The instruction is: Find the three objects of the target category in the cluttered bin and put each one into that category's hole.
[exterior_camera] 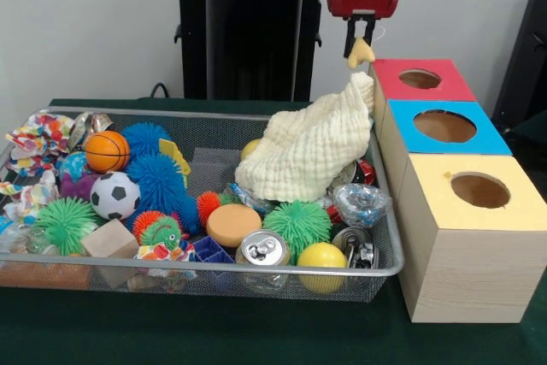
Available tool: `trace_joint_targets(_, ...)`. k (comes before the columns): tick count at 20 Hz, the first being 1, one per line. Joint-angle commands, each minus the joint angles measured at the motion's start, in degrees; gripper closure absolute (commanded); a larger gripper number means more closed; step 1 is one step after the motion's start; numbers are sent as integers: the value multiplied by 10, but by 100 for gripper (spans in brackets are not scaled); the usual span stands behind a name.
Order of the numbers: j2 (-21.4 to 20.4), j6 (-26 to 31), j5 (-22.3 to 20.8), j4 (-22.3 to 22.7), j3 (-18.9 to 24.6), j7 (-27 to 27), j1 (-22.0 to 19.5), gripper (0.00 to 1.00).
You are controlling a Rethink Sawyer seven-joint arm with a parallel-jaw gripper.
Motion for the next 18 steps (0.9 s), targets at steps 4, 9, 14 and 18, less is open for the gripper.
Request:
trace_joint_targets(4,-2,24,75,-27,-15,70,-5,100)
trace_joint_targets(9,-18,47,101,-29,-18,65,15,100)
trace_joint_targets(14,-22,67,125,-44,-16,55,29,100)
trace_joint_targets(18,-33,85,144,-46,-13,48,33,100)
